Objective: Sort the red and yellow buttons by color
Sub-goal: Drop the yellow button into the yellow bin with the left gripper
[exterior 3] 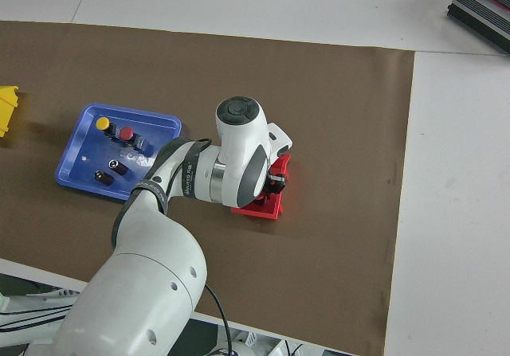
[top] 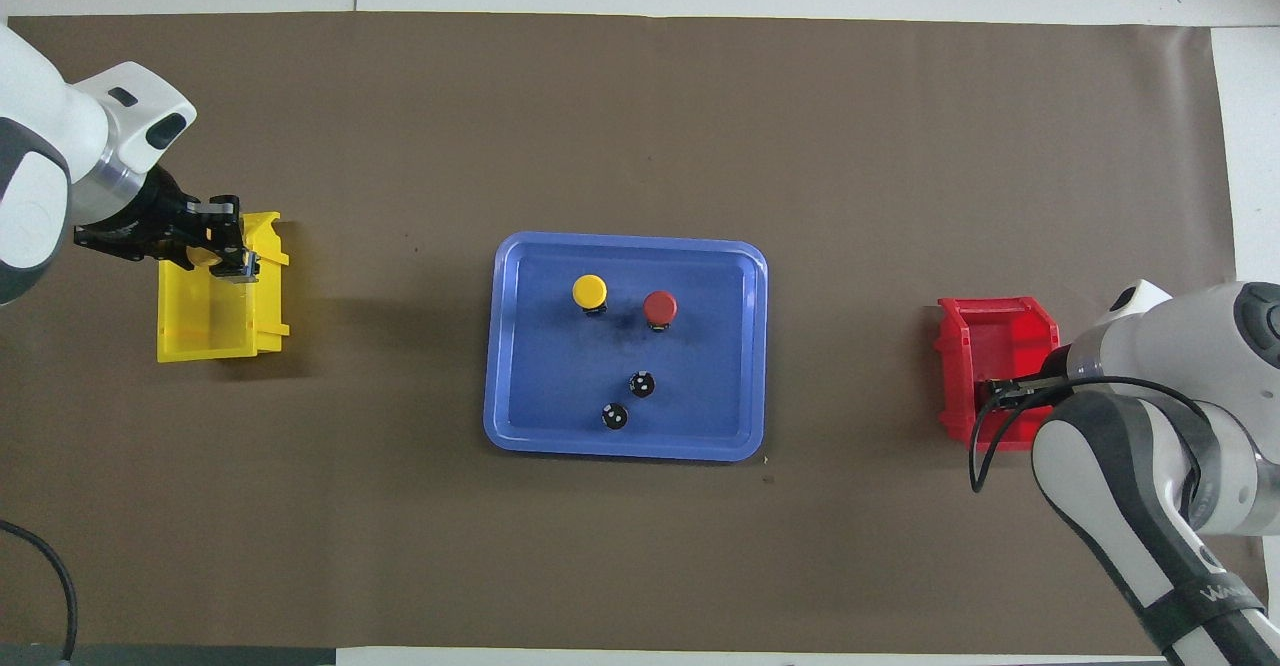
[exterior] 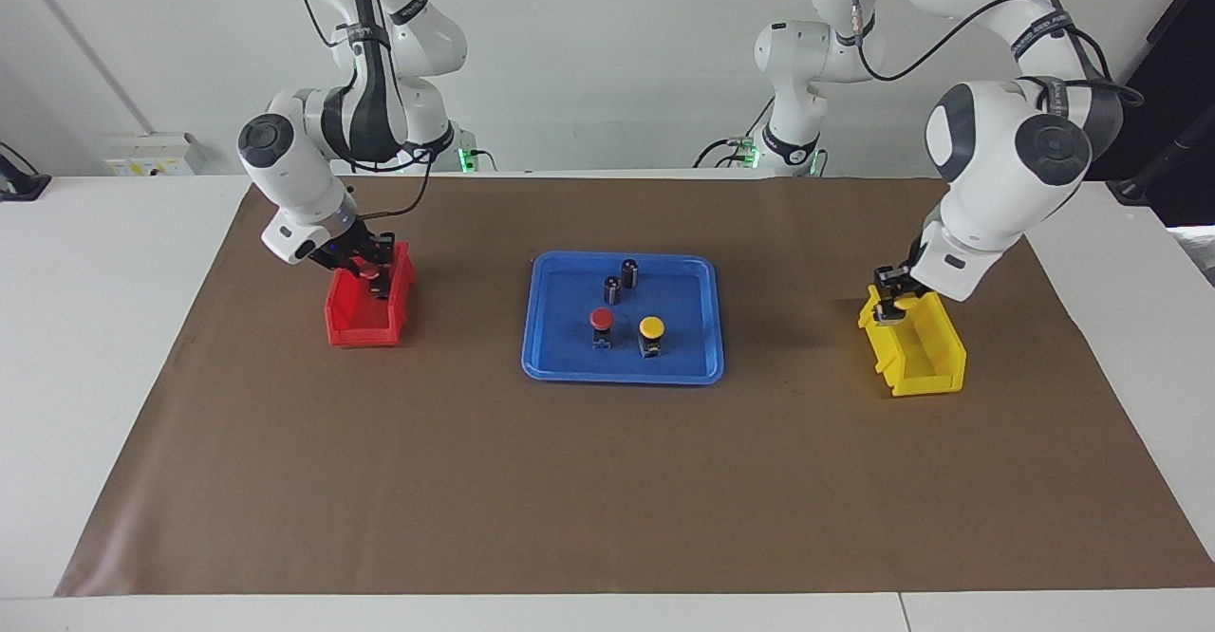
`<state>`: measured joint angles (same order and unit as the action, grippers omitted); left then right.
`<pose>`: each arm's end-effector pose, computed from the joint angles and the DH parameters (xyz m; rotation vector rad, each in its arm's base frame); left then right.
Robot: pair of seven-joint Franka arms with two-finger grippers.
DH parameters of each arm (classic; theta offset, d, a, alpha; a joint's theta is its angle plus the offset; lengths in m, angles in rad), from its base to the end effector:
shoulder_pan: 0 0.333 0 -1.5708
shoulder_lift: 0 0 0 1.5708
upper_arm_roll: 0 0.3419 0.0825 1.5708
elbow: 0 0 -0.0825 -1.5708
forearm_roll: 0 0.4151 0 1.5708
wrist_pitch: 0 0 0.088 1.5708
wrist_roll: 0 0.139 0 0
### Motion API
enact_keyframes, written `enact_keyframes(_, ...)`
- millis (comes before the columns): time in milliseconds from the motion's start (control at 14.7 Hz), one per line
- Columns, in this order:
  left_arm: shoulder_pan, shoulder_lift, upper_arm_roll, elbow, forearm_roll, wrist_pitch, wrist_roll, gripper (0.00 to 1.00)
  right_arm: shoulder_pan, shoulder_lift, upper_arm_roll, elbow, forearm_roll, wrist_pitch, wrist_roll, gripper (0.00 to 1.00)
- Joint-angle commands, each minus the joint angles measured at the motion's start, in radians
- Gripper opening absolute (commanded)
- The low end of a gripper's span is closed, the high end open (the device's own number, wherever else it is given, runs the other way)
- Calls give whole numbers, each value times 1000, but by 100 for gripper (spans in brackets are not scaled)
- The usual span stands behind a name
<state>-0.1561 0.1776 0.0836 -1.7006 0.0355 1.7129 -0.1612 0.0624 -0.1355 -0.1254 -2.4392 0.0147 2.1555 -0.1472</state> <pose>0.6246 -0.0436 0.4569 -3.0613 -0.1236 0.2423 0.4650 -0.0275 0.3156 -3.0872 -0.1198 0.2252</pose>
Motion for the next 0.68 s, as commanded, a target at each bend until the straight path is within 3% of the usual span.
enact_keyframes(0, 62, -38, -10, -59, 23, 30, 63, 1, -15, -12, 7, 29, -9, -37, -23, 56)
enact_keyframes(339, 95, -125, -10, -296, 23, 258, 111, 1, -7, 28, 9, 205, -7, -178, -14, 58)
enact_keyframes(611, 93, -135, -12, -398, 24, 367, 115, 1, 89, 143, 15, 496, 46, -276, 58, 64)
